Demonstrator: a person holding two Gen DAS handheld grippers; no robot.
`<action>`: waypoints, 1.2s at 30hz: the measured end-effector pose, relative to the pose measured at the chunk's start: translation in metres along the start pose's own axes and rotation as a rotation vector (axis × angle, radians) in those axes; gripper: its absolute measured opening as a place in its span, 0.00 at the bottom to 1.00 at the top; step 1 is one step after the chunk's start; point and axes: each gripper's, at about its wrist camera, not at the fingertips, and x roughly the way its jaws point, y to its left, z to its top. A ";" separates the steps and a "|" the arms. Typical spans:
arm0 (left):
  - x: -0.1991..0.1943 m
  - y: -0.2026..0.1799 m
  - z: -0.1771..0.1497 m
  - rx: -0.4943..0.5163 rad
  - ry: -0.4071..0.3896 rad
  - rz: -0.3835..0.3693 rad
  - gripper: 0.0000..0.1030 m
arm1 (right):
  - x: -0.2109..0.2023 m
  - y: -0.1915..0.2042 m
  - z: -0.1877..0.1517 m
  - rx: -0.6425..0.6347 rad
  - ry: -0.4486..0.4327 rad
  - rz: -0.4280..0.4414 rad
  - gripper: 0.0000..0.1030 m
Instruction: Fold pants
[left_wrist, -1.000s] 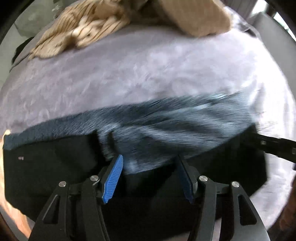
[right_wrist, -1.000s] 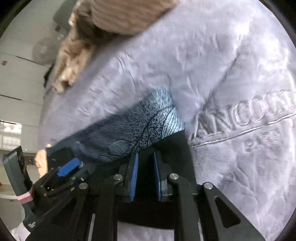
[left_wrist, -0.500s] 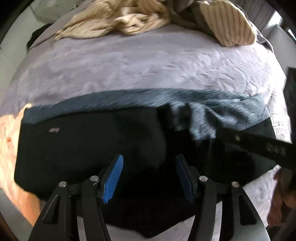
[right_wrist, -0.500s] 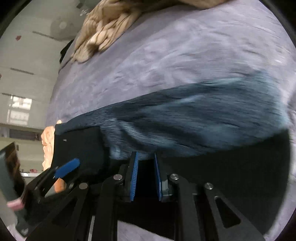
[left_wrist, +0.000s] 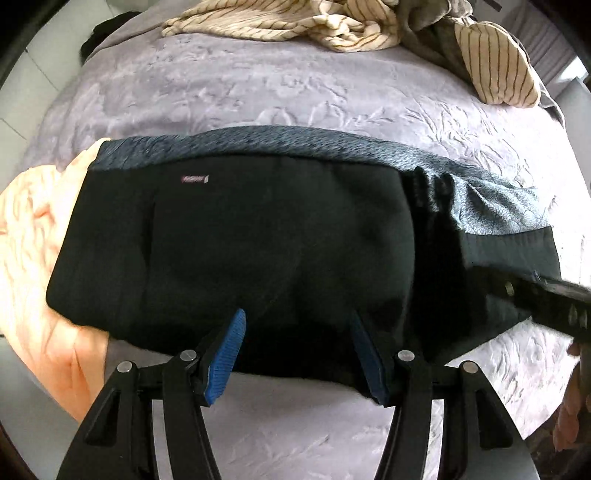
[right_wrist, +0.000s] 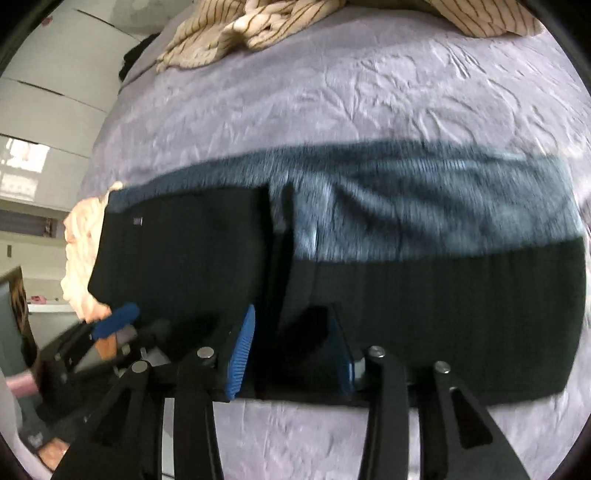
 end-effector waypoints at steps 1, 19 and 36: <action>0.000 0.003 -0.001 -0.001 0.002 0.000 0.59 | -0.002 0.002 -0.007 0.004 0.009 -0.010 0.45; -0.015 0.036 -0.021 -0.029 0.015 0.006 0.87 | -0.012 0.048 -0.056 -0.085 0.104 -0.116 0.76; -0.019 0.054 -0.028 -0.073 0.020 -0.008 0.87 | -0.022 0.070 -0.057 -0.191 0.046 -0.233 1.00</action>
